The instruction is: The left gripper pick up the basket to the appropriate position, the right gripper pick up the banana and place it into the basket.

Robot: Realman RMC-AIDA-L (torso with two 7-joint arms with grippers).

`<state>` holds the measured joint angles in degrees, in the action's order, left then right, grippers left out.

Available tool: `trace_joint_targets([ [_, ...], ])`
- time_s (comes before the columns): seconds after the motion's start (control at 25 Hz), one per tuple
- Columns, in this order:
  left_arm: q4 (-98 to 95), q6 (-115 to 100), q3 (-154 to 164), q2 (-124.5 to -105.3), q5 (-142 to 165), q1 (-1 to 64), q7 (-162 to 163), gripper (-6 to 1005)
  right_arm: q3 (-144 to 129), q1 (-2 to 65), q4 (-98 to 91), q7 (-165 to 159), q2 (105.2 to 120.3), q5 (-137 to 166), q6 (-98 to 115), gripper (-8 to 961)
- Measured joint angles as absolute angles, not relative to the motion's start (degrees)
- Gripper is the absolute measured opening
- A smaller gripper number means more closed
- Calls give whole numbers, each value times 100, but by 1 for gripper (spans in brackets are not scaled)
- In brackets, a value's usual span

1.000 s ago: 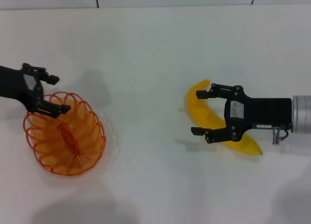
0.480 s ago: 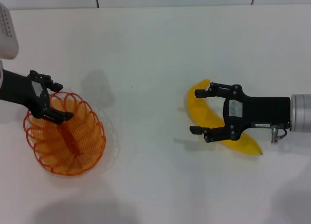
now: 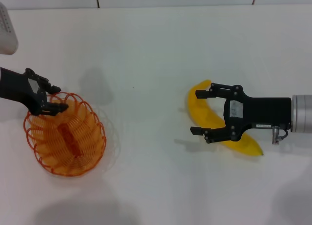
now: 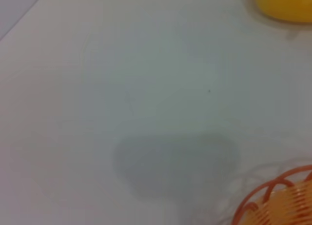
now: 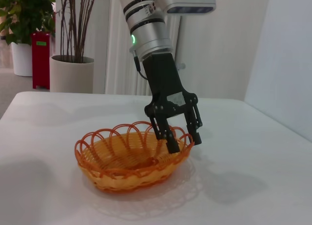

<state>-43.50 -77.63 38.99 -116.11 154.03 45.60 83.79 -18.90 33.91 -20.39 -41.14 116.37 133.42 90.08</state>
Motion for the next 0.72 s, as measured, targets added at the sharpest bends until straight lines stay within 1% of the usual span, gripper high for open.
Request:
trace_joint_targets([
  [0.2,-4351,-7761,3895,-11614,15407,4595,8401,578,-1890,3383,-2039,-4113,11637,13342,9008,889],
  [0.64,-4350,-7761,3893,-11619,15407,4607,8417,136,-1890,3375,-2039,-4113,11637,13342,9008,889],
  [0.72,-4350,-7761,3894,-11619,15407,4607,8427,119,-1890,3372,-2039,-4113,11637,13342,9008,889],
])
